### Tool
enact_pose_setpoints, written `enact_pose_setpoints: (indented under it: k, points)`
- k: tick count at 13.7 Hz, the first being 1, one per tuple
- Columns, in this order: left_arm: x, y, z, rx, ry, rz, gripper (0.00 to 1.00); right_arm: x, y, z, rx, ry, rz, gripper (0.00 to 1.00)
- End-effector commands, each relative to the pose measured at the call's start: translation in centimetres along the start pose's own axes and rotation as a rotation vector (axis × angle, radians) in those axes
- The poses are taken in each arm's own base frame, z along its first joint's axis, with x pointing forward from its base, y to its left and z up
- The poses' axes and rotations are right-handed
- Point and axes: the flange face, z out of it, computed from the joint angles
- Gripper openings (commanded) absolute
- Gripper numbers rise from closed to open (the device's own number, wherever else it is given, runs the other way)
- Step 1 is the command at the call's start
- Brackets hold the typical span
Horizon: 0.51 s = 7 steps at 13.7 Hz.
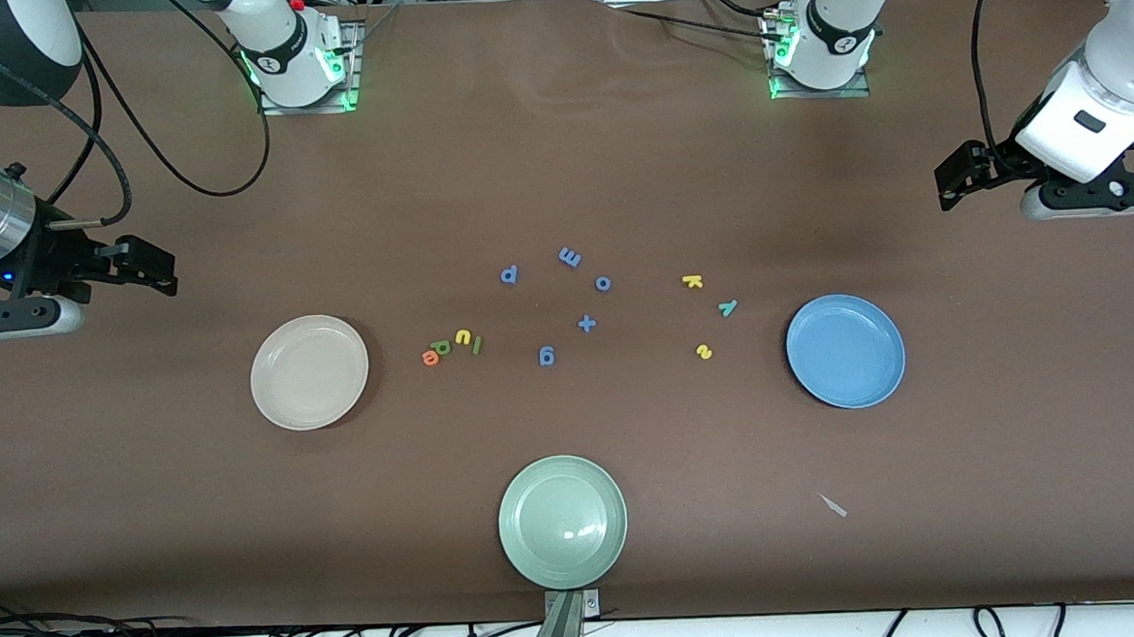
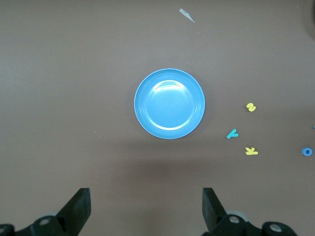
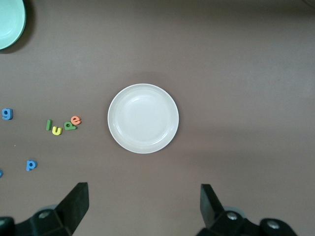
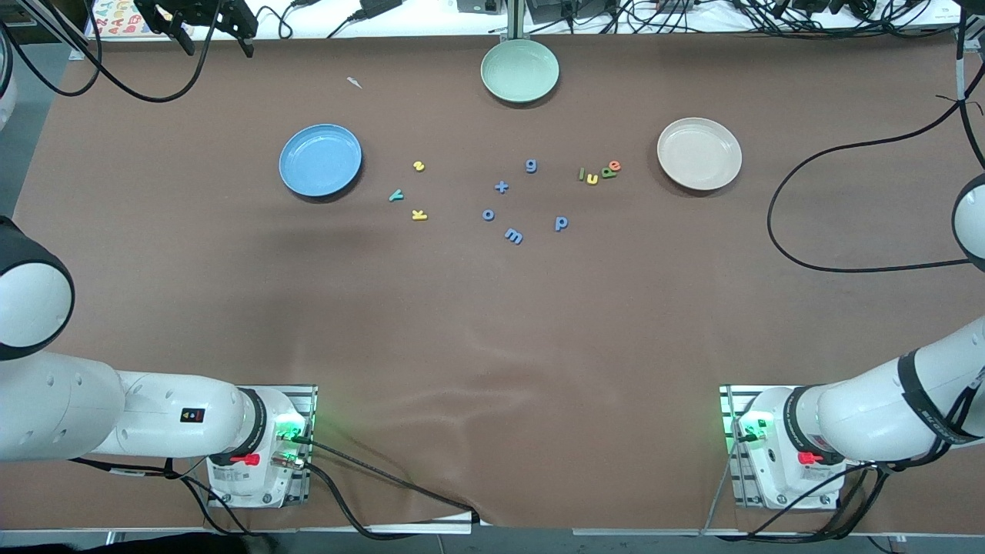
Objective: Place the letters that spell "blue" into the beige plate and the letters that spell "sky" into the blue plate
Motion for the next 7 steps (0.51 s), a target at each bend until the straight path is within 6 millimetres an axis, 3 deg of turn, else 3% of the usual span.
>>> enact_pose_setpoints:
  k: [1,5,7]
  points:
    - [0.1,-0.1,-0.6,-0.031,-0.007,0.01,1.0,0.6,0.2,0.9,0.002,-0.002,0.01,1.0]
    - [0.1,1.2,-0.4,-0.018,-0.01,0.035,1.0,0.7,-0.6,2.2,-0.006,-0.035,-0.018,1.0]
    - [0.6,2.0,0.9,-0.017,-0.037,0.047,1.0,0.5,-0.7,3.1,-0.006,-0.059,-0.009,1.0]
